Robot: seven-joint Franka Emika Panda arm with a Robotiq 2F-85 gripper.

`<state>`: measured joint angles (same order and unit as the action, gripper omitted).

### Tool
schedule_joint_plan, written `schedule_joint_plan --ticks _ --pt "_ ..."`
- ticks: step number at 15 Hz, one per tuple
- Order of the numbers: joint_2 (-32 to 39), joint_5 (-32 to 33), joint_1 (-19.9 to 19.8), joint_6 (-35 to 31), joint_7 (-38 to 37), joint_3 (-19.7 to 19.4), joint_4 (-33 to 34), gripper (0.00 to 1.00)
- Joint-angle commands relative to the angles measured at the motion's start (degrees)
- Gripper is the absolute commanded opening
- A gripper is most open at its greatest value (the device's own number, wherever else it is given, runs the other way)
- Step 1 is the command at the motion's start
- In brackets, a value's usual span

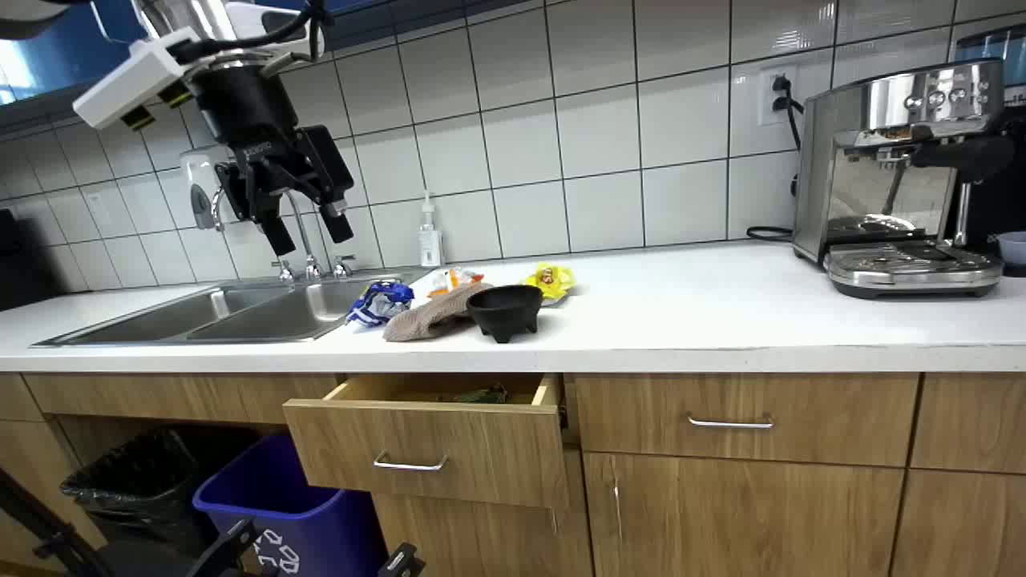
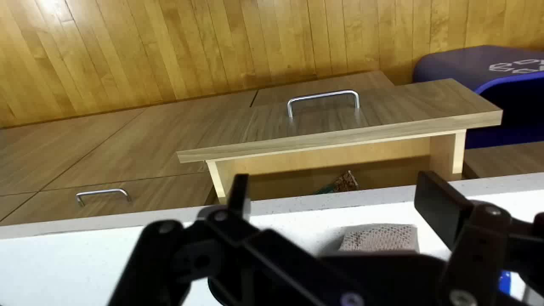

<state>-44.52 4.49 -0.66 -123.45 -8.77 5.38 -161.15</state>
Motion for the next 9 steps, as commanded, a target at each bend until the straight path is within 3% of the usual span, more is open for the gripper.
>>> schedule_joint_plan --ticks 1,9 --pt "0.0 0.0 0.0 0.2 0.0 0.0 0.1 1.0" --pt "0.4 0.0 0.1 0.2 0.0 0.0 0.1 1.0"
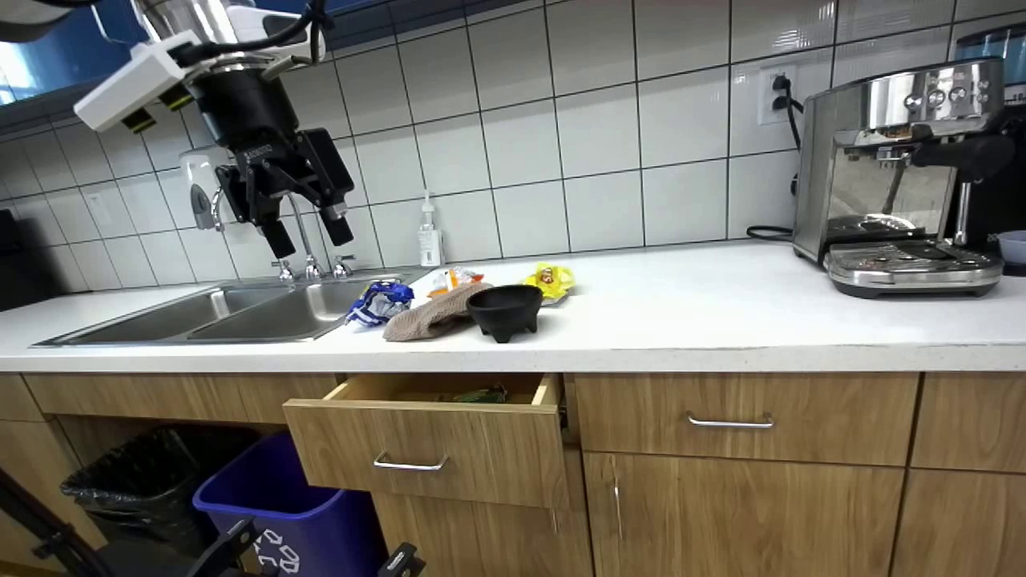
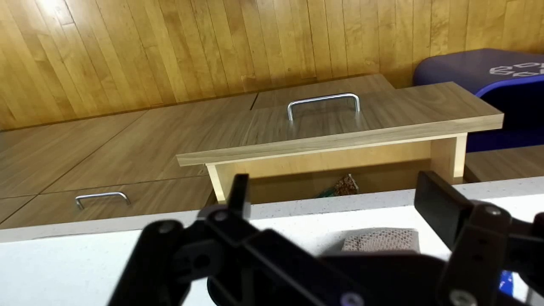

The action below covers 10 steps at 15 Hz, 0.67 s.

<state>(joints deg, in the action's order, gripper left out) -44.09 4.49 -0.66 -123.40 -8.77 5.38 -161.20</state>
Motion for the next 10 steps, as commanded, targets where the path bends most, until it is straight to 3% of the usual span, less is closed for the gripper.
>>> schedule_joint_plan --ticks 1,10 --pt "0.0 0.0 0.1 0.2 0.0 0.0 0.1 1.0" --pt "4.5 0.8 0.6 -1.9 1.6 0.2 0.5 1.0"
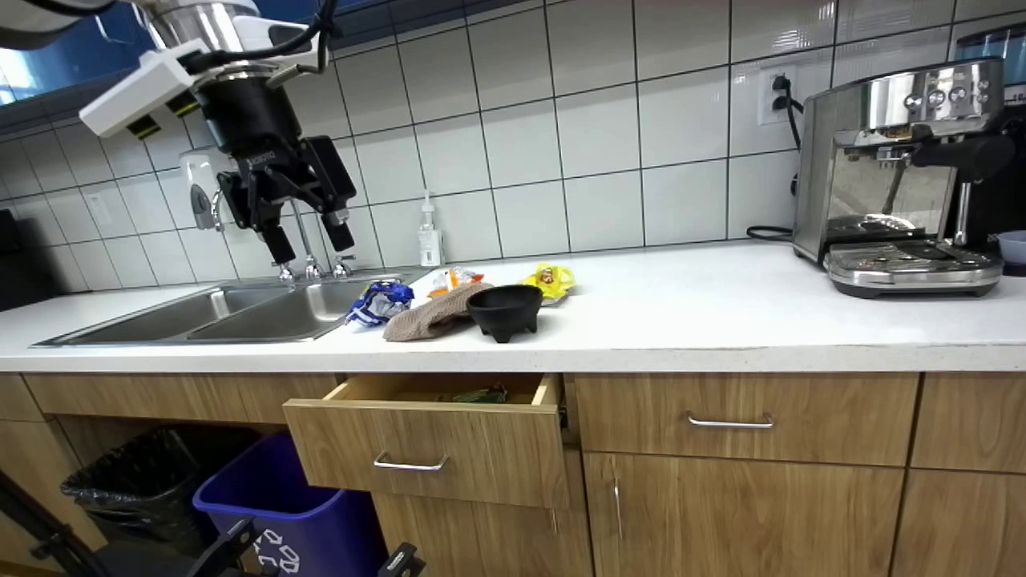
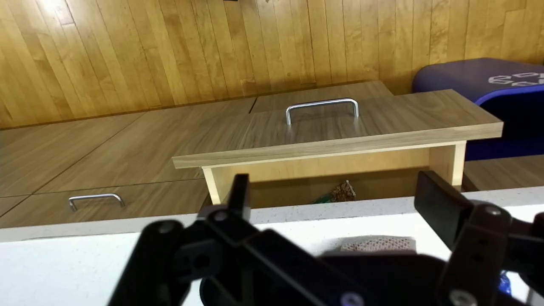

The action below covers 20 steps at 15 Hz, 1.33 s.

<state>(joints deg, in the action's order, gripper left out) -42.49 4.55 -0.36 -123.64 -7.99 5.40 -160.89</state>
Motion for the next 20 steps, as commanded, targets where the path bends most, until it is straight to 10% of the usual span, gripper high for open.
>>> schedule_joint_plan --ticks 1,20 --pt "4.5 0.7 0.4 -2.2 0.6 0.4 0.5 1.0" --pt "32.0 1.0 2.0 -26.1 -1.7 2.2 5.8 1.0"
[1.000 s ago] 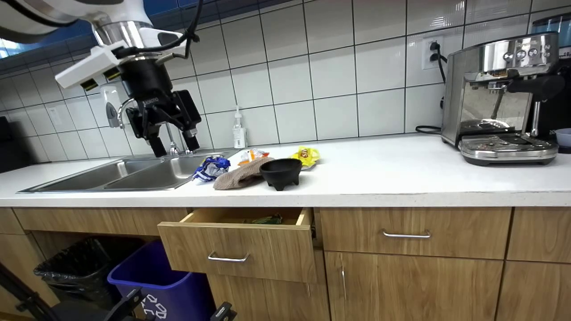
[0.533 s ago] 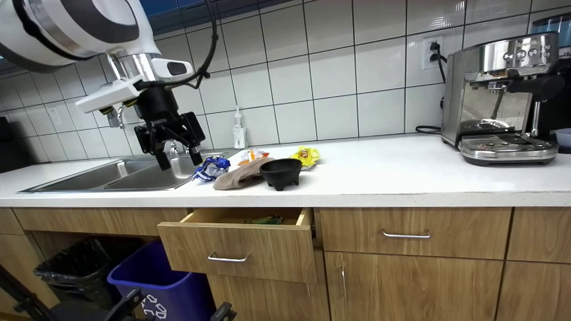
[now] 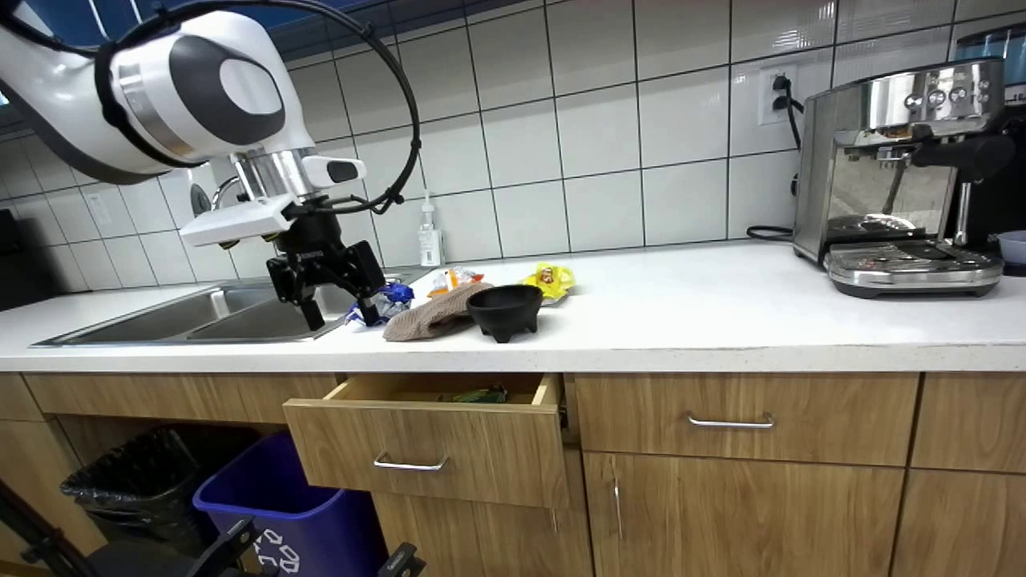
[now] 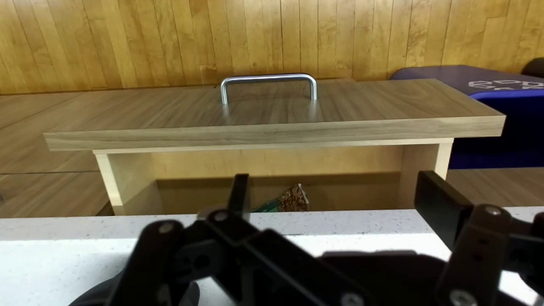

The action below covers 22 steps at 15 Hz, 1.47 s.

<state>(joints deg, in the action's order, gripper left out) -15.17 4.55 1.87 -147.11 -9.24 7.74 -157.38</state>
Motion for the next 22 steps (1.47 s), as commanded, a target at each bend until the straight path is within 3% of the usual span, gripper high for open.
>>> schedule_joint_plan --ticks 1,22 --pt "5.8 1.2 -0.2 -3.6 0.1 -0.4 2.5 1.0" --pt "28.8 4.2 0.8 -12.4 5.3 -5.9 13.2 1.0"
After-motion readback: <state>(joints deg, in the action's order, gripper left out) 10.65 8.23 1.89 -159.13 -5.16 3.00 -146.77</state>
